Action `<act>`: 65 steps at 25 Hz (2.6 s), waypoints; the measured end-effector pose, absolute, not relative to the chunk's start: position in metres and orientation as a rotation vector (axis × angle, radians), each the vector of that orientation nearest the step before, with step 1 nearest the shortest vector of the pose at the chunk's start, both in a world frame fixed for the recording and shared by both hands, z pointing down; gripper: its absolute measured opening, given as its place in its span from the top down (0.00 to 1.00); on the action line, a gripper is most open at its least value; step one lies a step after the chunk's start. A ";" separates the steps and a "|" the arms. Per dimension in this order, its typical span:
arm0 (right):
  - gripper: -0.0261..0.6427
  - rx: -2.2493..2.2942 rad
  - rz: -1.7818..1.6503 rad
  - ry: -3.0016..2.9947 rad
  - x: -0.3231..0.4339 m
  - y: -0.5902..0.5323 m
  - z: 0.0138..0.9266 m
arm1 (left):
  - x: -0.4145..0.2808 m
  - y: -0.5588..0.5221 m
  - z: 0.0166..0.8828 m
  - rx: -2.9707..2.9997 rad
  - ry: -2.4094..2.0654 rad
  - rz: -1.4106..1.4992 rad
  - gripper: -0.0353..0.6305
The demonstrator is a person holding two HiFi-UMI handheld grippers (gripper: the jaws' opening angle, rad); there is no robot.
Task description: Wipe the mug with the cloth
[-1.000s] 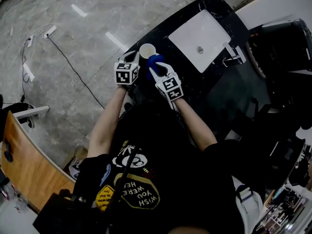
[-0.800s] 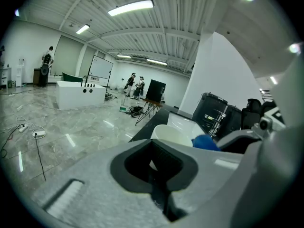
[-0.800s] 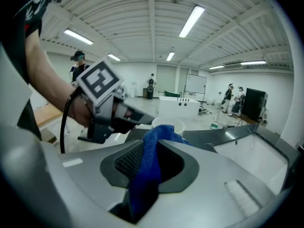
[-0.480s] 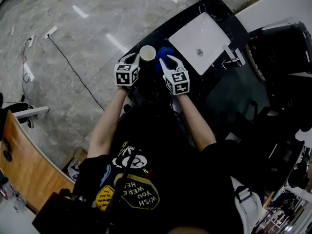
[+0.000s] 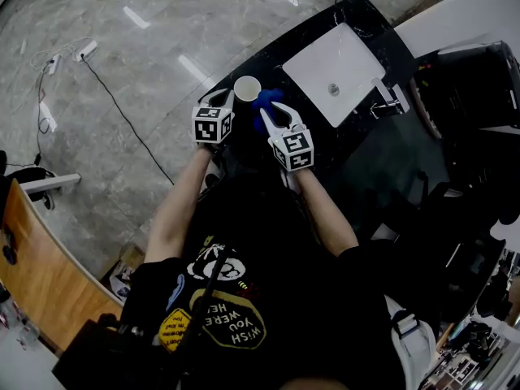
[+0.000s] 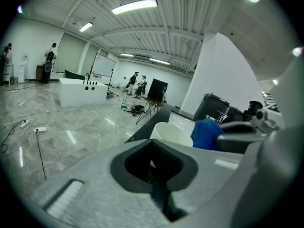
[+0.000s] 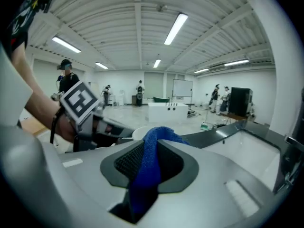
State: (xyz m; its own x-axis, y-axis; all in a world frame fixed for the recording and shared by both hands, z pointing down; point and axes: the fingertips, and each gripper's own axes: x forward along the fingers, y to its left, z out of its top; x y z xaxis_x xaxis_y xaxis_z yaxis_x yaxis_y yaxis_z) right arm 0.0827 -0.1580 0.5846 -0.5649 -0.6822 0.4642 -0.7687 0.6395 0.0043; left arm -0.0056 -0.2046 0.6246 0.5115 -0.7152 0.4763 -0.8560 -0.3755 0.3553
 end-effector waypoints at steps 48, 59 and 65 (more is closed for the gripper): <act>0.96 1.304 0.392 -2.524 0.114 -0.099 0.570 | -0.002 -0.093 0.568 2.357 -1.323 0.281 0.94; 0.96 1.286 0.382 -2.526 0.107 -0.094 0.567 | -0.005 -0.086 0.567 2.360 -1.322 0.277 0.94; 0.96 1.274 0.384 -2.520 0.103 -0.093 0.568 | -0.015 -0.085 0.570 2.336 -1.343 0.265 0.94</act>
